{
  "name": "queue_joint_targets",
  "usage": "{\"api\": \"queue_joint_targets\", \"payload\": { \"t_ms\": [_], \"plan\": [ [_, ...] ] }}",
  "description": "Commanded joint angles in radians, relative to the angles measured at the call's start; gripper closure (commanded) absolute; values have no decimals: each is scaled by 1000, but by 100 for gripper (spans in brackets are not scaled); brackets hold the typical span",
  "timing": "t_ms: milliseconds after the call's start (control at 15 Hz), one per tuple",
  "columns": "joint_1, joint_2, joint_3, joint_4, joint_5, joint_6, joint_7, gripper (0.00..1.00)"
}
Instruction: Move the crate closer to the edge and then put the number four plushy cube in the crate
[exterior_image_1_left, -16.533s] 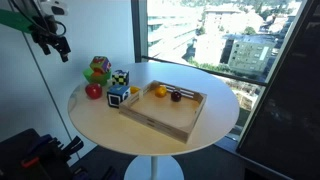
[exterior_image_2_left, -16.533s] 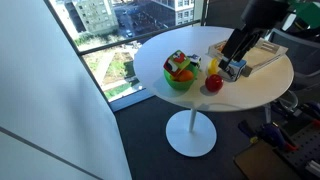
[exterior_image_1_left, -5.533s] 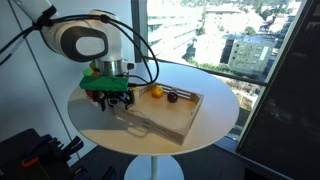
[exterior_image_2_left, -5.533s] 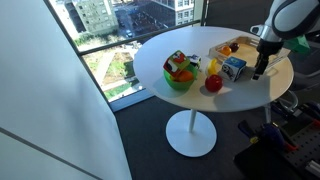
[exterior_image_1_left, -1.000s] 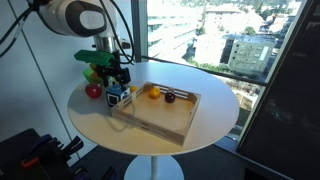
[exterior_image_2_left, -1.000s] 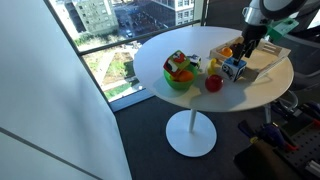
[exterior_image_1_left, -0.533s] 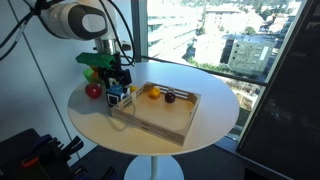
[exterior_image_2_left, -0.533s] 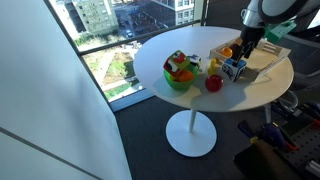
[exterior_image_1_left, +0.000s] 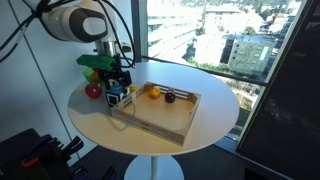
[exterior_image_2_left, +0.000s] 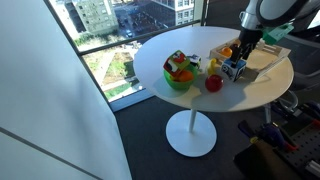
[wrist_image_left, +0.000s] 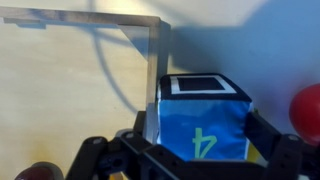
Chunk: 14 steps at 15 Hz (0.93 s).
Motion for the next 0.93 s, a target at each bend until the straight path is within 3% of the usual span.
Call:
{"api": "queue_joint_targets", "payload": {
  "t_ms": [0,867],
  "plan": [
    [0,25,4,22,0,11,9,0],
    [0,-24,5,21,24,4,0,0]
  ]
}}
